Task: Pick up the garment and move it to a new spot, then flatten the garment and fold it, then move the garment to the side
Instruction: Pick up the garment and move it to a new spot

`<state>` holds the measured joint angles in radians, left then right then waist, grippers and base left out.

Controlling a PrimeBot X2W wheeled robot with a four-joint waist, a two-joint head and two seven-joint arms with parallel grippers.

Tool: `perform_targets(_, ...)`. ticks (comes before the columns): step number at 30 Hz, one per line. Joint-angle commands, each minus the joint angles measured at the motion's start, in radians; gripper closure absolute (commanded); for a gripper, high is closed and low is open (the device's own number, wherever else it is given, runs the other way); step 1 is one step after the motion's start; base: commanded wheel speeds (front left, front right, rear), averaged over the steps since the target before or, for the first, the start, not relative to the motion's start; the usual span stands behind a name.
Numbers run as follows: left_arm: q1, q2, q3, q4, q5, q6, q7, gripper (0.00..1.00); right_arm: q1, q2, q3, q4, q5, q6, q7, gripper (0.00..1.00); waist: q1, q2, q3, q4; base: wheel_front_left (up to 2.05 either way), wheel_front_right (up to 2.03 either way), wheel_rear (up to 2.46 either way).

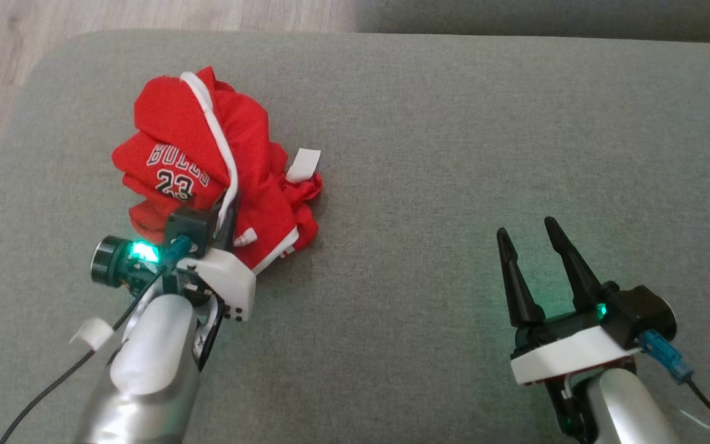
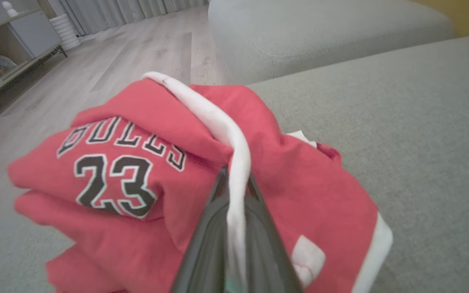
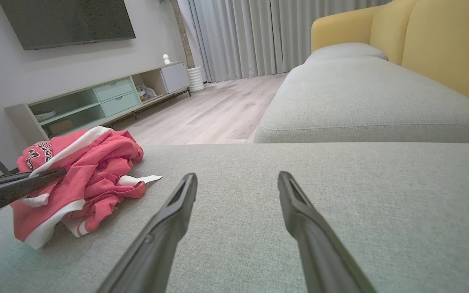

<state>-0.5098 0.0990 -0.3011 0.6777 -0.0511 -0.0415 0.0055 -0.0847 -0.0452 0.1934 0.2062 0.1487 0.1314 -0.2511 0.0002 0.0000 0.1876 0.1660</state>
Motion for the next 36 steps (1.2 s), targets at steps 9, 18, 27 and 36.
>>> perform_targets(9,-0.070,0.006,0.065,-0.120,-0.105,-0.050,-0.180,1.00,-0.017,-0.005,0.020,-0.022,0.016,-0.001,-0.011,0.00,-0.0002,0.0000,-0.062,-0.011,0.00,0.00,0.00)
perform_targets(18,-0.126,-0.003,0.041,-0.459,-0.224,-0.083,-0.229,1.00,-0.001,-0.005,0.037,-0.022,0.046,-0.001,-0.011,0.00,-0.0002,0.0000,-0.119,-0.073,0.00,0.00,0.00)
perform_targets(27,-0.244,-0.010,0.001,-0.633,-0.302,-0.086,-0.100,1.00,-0.007,-0.005,0.068,-0.030,0.078,-0.001,-0.011,0.00,-0.0002,0.0000,-0.133,-0.190,0.00,0.00,0.00)
perform_targets(36,-0.349,-0.008,-0.050,-0.582,-0.278,-0.076,-0.004,1.00,-0.038,-0.005,0.109,-0.064,0.119,-0.001,-0.011,0.00,-0.0002,0.0000,-0.072,-0.370,0.00,0.00,0.00)
